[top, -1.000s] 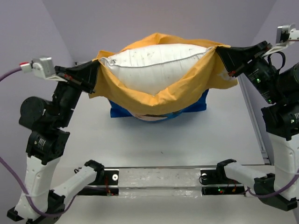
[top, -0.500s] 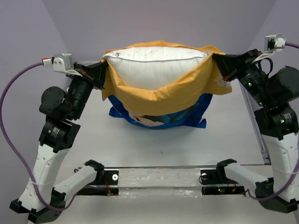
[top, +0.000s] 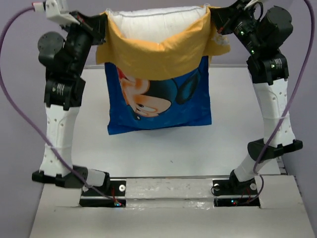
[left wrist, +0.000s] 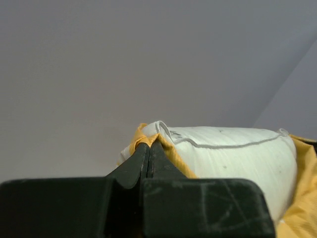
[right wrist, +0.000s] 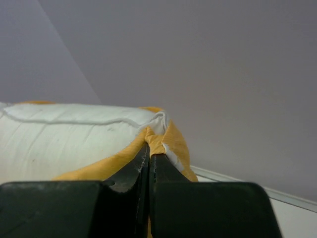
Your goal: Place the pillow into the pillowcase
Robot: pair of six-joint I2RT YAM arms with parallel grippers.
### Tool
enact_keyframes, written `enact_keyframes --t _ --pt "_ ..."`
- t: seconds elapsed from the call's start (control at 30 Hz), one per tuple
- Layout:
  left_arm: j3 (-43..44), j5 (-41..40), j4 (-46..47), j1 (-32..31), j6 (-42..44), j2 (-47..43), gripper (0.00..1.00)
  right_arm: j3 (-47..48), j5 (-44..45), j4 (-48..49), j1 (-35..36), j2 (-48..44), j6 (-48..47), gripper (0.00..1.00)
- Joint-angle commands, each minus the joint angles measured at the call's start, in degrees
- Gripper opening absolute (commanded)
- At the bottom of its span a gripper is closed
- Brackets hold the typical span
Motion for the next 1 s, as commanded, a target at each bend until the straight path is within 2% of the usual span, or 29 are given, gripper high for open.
enact_keyframes --t 0.0,0.07,0.1,0.13,0.17,0.2,0.23,0.27,0.3,0.33,0.47,0.5,0.53,0.57,0.6,0.63,0.67,0.73,0.83,0.93,0.97 --pt "38.48 3.98 -6.97 -4.31 1.72 7.52 0.00 9.65 3.96 3.55 -0.23 -11.21 -3.94 0.00" --pt "34.97 3.37 -8.23 -5.20 2.68 5.70 0.00 -1.83 3.81 10.14 -0.23 -18.53 -2.64 0.00" --pt "29.89 1.01 -5.19 -5.20 2.86 1.25 0.00 -12.77 3.28 12.53 -0.23 -21.09 -1.50 0.00" --pt "13.31 -0.05 -0.63 -5.20 2.60 -1.75 0.00 -16.62 1.53 13.86 -0.23 -22.51 0.26 0.00" --pt "4.79 -1.54 3.76 -5.12 0.51 -7.00 0.00 -19.10 1.34 13.00 -0.23 -22.17 0.71 0.00" --pt "0.18 -1.91 6.33 -5.20 -0.03 -8.01 0.00 -20.95 1.43 11.68 -0.23 -21.21 0.80 0.00" --pt "-0.65 -1.04 5.23 -5.12 -0.39 -8.11 0.00 -21.06 1.25 6.97 -0.23 -20.42 0.11 0.00" --pt "2.30 0.19 4.17 -5.20 -0.56 -7.59 0.00 -19.84 1.77 5.19 -0.23 -20.15 -0.51 0.00" --pt "12.42 0.98 -0.19 -5.55 -0.04 -5.76 0.00 -18.87 2.21 5.95 -0.23 -22.58 -0.69 0.00" --pt "18.70 1.16 -2.58 -5.55 0.31 -4.43 0.00 -17.38 2.74 6.31 -0.23 -24.09 -0.95 0.00" --pt "46.37 4.24 -14.10 -5.73 0.22 3.39 0.00 2.53 1.18 1.23 -0.23 -25.07 -2.28 0.00" --pt "47.32 3.72 -17.08 -5.73 0.57 4.10 0.00 2.93 0.38 -0.01 -0.23 -25.24 -2.19 0.00" --pt "46.20 3.37 -17.46 -5.82 0.93 3.67 0.00 1.46 0.03 -0.02 -0.23 -25.77 -2.19 0.00" --pt "38.53 3.19 -16.76 -5.82 1.36 2.88 0.00 -1.08 0.98 0.42 -0.23 -26.21 -2.10 0.00" --pt "32.36 3.19 -11.36 -5.82 1.11 -0.52 0.00 -7.46 1.95 1.03 -0.23 -26.47 -2.10 0.00" --pt "16.29 3.45 -6.09 -5.82 0.50 -2.90 0.00 -10.48 2.56 2.69 -0.23 -26.39 -2.01 0.00" --pt "8.82 3.36 -1.60 -5.82 -1.34 -5.27 0.00 -12.69 2.66 3.05 -0.23 -26.04 -1.92 0.00" --pt "0.26 0.83 2.39 -5.73 -1.18 -7.58 0.00 -16.38 3.70 4.37 -0.23 -24.90 -2.10 0.00" --pt "-0.22 -0.94 2.23 -4.94 0.84 -4.43 0.00 -15.36 4.94 5.43 -0.23 -20.95 -3.94 0.00" --pt "6.09 1.33 0.30 -1.69 1.02 1.98 0.00 -8.70 4.68 5.34 -0.23 -13.84 -5.09 0.00" --pt "11.85 2.04 -0.75 -1.16 1.02 3.91 0.00 -6.40 4.25 5.26 -0.23 -11.91 -5.09 0.00"
